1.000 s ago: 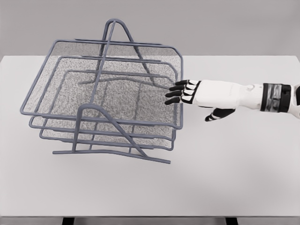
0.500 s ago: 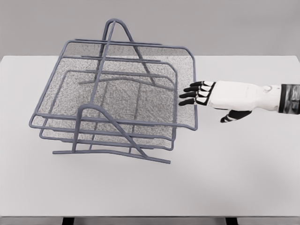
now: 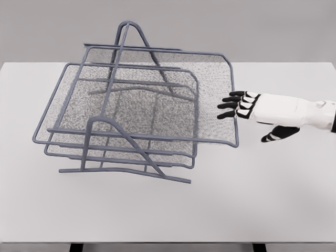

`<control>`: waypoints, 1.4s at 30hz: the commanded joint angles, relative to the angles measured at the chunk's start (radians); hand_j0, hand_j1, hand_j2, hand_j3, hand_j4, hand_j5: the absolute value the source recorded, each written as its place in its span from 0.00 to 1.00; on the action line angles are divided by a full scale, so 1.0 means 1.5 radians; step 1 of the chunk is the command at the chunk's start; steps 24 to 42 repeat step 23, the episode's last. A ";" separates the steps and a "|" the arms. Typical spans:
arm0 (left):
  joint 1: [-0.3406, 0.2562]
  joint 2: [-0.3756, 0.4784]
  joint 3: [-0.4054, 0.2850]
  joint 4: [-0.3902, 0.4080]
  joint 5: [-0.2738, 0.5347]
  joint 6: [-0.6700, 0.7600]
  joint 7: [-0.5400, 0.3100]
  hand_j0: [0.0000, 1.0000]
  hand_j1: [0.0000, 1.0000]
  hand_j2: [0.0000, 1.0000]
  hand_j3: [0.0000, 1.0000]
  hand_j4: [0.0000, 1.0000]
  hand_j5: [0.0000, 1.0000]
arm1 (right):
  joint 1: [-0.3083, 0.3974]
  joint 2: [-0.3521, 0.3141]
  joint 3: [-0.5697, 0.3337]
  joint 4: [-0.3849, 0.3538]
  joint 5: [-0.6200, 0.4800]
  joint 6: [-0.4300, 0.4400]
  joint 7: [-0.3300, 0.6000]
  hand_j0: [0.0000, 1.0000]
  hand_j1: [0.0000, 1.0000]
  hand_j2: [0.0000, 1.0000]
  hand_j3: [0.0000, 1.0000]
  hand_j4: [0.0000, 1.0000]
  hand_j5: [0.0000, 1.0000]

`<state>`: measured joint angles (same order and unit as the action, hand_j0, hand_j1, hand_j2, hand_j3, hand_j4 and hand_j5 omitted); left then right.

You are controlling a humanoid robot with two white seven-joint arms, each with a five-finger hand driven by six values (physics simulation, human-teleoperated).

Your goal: Pull out the upper folder box with right arm

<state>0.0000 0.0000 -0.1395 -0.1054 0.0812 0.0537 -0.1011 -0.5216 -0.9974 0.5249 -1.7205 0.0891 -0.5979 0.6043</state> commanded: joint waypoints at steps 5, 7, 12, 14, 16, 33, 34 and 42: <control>0.000 0.000 0.000 0.000 0.000 0.000 0.000 1.00 1.00 1.00 1.00 1.00 1.00 | 0.004 0.000 -0.080 -0.008 0.033 -0.009 0.004 1.00 1.00 1.00 1.00 1.00 1.00; 0.000 0.000 0.000 0.000 0.000 0.000 0.000 1.00 1.00 1.00 1.00 1.00 1.00 | 0.005 -0.003 -0.108 -0.006 0.004 -0.009 0.004 1.00 1.00 1.00 1.00 1.00 1.00; 0.000 0.000 0.000 0.000 0.000 0.000 0.000 1.00 1.00 1.00 1.00 1.00 1.00 | 0.004 -0.071 -0.137 -0.009 -0.073 -0.009 0.004 1.00 1.00 1.00 1.00 1.00 1.00; 0.000 0.000 0.000 0.001 0.000 0.000 0.000 1.00 1.00 1.00 1.00 1.00 1.00 | 0.004 -0.072 -0.157 -0.009 -0.088 -0.009 0.004 1.00 1.00 1.00 1.00 1.00 1.00; 0.000 0.000 0.000 0.001 0.000 0.000 0.000 1.00 1.00 1.00 1.00 1.00 1.00 | 0.003 -0.066 -0.156 -0.009 -0.094 -0.009 0.004 1.00 1.00 1.00 1.00 1.00 1.00; 0.000 0.000 -0.001 0.001 0.000 0.000 0.000 1.00 1.00 1.00 1.00 1.00 1.00 | 0.008 -0.054 -0.154 -0.007 -0.100 -0.009 0.004 1.00 1.00 1.00 1.00 1.00 1.00; 0.000 0.000 -0.001 0.001 0.000 0.000 0.000 1.00 1.00 1.00 1.00 1.00 1.00 | 0.008 -0.054 -0.154 -0.007 -0.100 -0.009 0.004 1.00 1.00 1.00 1.00 1.00 1.00; 0.000 0.000 -0.001 0.001 0.000 0.000 0.000 1.00 1.00 1.00 1.00 1.00 1.00 | 0.008 -0.054 -0.154 -0.007 -0.100 -0.009 0.004 1.00 1.00 1.00 1.00 1.00 1.00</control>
